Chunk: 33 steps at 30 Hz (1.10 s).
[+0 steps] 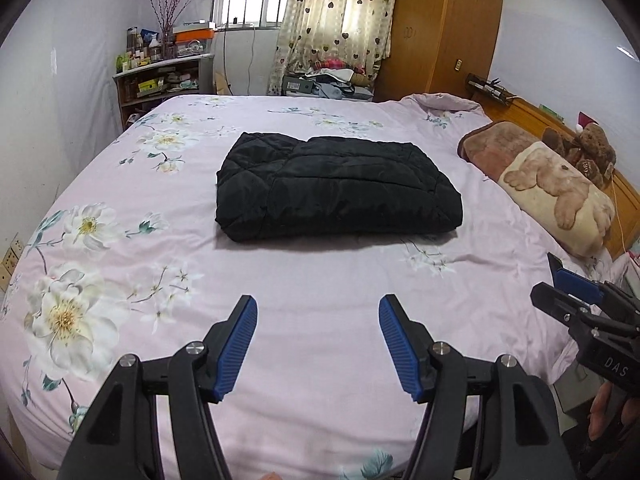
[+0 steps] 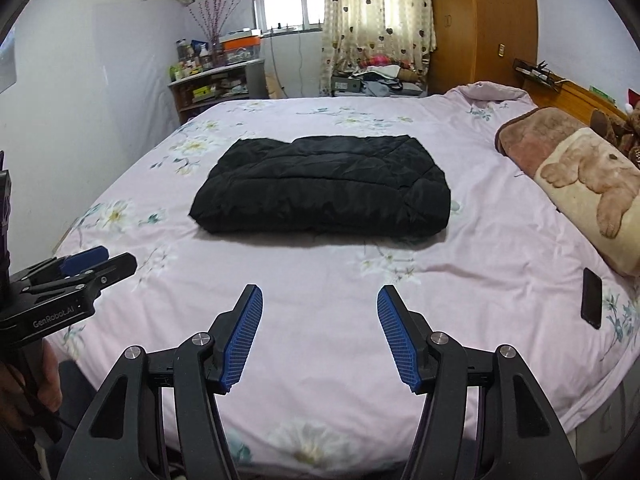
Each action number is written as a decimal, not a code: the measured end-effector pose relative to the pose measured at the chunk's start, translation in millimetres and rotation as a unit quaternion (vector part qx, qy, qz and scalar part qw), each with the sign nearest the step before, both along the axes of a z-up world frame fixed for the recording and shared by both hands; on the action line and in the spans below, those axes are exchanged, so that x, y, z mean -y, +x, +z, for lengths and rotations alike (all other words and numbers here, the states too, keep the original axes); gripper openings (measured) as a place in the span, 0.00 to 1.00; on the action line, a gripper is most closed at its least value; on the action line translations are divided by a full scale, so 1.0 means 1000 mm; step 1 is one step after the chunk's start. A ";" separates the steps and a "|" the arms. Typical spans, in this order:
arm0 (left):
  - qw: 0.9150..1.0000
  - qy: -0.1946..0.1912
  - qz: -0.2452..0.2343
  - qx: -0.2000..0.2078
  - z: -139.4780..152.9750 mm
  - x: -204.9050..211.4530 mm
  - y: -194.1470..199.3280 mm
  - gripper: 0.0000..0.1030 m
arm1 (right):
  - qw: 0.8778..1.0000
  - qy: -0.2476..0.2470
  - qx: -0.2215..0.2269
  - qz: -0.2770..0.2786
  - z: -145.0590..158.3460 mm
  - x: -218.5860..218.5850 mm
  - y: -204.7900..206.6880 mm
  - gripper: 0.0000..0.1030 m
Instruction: Fold large clothes
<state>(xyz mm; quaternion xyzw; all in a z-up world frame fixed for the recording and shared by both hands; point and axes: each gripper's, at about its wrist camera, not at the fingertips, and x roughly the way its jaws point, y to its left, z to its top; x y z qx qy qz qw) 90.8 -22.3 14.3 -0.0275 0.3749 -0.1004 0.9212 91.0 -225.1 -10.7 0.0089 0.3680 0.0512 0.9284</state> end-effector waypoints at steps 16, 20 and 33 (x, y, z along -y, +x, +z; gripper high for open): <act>1.000 0.004 0.002 -0.018 -0.004 0.010 -0.008 0.64 | 1.000 -0.008 0.005 -0.002 0.001 -0.005 -0.013 0.59; 1.000 -0.004 -0.001 -0.024 -0.007 0.012 -0.005 0.64 | 1.000 -0.010 0.001 -0.002 0.000 -0.004 -0.009 0.59; 1.000 -0.001 -0.004 -0.028 -0.008 0.020 -0.004 0.64 | 1.000 -0.010 -0.005 0.000 -0.003 -0.001 -0.004 0.59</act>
